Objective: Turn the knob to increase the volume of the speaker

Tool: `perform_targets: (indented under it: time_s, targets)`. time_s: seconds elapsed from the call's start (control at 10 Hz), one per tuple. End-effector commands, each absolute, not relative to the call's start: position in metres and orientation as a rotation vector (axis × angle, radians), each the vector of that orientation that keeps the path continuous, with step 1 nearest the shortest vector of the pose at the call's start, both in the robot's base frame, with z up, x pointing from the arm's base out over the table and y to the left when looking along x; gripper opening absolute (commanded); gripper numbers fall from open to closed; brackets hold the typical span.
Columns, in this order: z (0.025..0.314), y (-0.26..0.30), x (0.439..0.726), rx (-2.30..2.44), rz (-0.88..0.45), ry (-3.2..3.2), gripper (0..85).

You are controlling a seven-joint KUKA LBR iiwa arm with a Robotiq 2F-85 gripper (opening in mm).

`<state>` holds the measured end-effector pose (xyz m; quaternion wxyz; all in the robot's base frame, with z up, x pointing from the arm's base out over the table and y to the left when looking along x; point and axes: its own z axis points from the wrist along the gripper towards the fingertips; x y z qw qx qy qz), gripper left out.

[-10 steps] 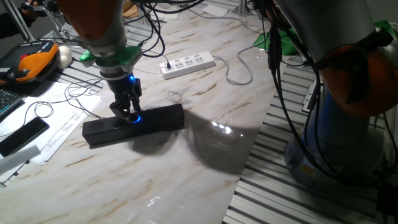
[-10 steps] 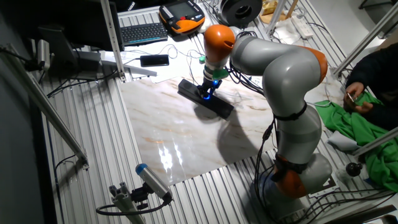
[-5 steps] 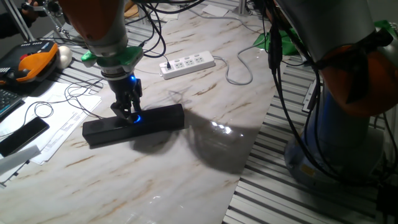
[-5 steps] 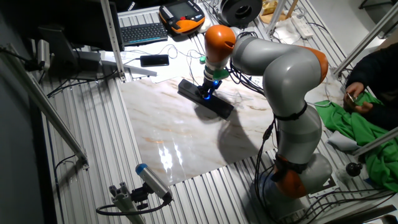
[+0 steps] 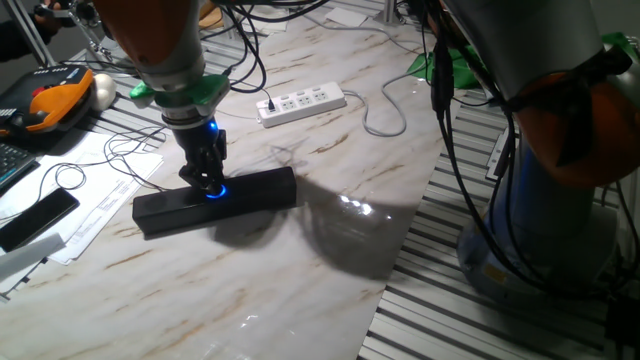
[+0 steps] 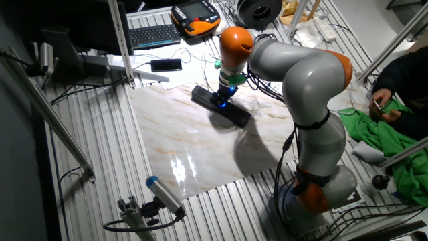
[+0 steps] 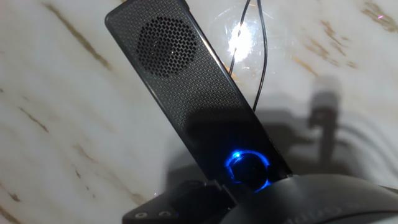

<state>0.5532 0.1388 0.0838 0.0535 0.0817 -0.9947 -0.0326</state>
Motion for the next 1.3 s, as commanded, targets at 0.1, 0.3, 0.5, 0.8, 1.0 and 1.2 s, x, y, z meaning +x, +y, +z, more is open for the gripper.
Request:
perform_targets:
  time_s: [0.1, 0.3, 0.5, 0.8, 1.0, 1.2]
  targets:
    - [0.0838, 0.1387, 0.5531, 0.250, -0.104, -3.021, 34.0]
    - [0.0839, 0.1387, 0.5531, 0.255, -0.104, -3.021, 34.0]
    - [0.0836, 0.1382, 0.5530, 0.234, -0.107, -3.024, 17.0]
    - [0.0842, 0.1380, 0.5530, 0.163, -0.081, -3.026, 17.0]
    - [0.0846, 0.1375, 0.5529, 0.097, -0.060, -3.034, 17.0]
    - [0.0844, 0.1371, 0.5529, 0.018, -0.056, -3.031, 17.0]
